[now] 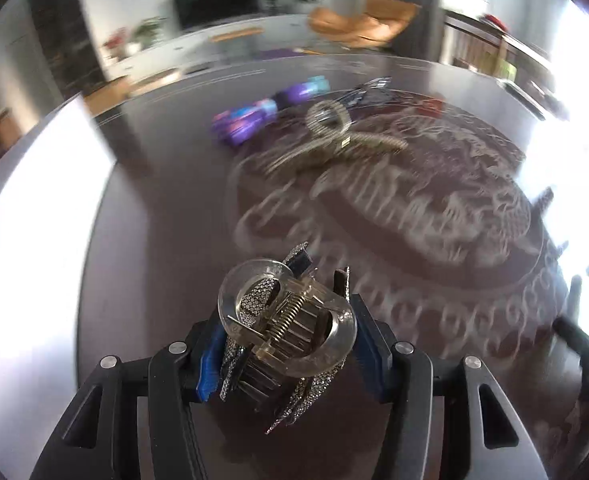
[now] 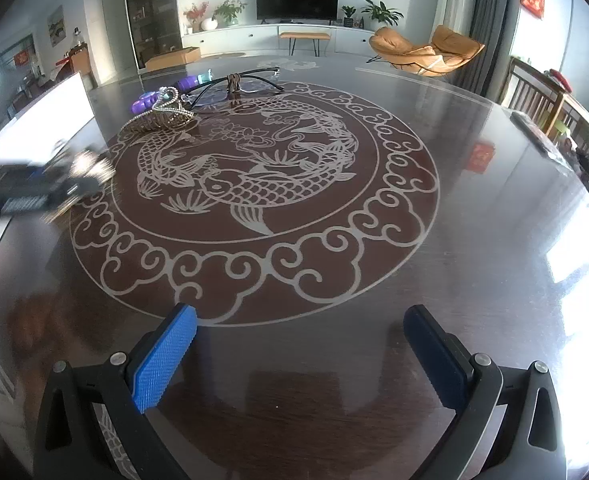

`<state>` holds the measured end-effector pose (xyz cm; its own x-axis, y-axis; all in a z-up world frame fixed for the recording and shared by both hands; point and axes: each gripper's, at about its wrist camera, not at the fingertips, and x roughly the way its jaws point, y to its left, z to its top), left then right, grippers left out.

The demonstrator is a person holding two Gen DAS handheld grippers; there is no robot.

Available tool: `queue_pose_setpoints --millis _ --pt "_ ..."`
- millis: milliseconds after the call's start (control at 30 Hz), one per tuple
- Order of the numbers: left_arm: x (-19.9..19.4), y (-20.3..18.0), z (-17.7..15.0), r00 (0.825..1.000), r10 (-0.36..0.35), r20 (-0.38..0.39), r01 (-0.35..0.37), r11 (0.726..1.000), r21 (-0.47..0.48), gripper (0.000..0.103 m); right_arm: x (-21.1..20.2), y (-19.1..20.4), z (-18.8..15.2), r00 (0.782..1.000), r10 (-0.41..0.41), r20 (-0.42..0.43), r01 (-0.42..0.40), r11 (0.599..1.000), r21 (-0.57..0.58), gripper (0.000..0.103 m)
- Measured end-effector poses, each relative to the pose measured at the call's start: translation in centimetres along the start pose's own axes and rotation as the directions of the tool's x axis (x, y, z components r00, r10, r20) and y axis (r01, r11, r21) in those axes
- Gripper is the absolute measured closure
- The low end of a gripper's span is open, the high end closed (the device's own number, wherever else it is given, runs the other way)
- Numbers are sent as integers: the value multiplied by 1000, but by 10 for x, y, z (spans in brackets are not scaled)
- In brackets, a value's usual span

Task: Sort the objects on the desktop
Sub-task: 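Close the left tool on the rhinestone claw hair clip and lift it, then grasp the pearl-beaded hair clip with the right tool while the left tool holds its clip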

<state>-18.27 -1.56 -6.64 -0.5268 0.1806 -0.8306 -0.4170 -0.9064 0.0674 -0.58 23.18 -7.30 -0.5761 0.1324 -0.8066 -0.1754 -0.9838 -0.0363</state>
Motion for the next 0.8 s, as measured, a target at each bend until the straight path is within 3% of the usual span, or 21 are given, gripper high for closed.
queue_pose_setpoints --millis 67,100,133,200,300,533,600,700,800 --pt "-10 13 -17 1000 19 15 -18 999 -35 46 0 1 0 1000 -4 2 4 1000 -3 0" --pt "-11 16 -23 1000 17 19 -16 999 -47 40 -1 1 0 1000 -5 2 5 1000 -4 0" --pt "-12 20 -27 1000 18 18 -17 998 -55 21 -1 1 0 1000 -4 2 4 1000 -4 0" --pt "-6 28 -29 999 44 3 -44 997 -56 0 -1 0 0 1000 -4 2 4 1000 -3 0" --pt "1 39 -27 1000 -29 -12 28 996 -84 0 -1 0 0 1000 -5 2 5 1000 -4 0" --pt "5 36 -18 999 -46 -4 46 997 -61 0 1 0 2 999 40 -10 -41 999 -6 0" --pt "5 35 -19 999 -41 -2 41 997 -64 0 2 4 8 994 105 -16 -105 994 -40 0" --pt "7 35 -18 999 -36 0 36 997 -71 0 12 19 39 985 167 -40 -169 983 -66 1" --pt "8 35 -19 999 -35 0 35 997 -74 0 31 35 101 963 262 -67 -262 965 15 2"
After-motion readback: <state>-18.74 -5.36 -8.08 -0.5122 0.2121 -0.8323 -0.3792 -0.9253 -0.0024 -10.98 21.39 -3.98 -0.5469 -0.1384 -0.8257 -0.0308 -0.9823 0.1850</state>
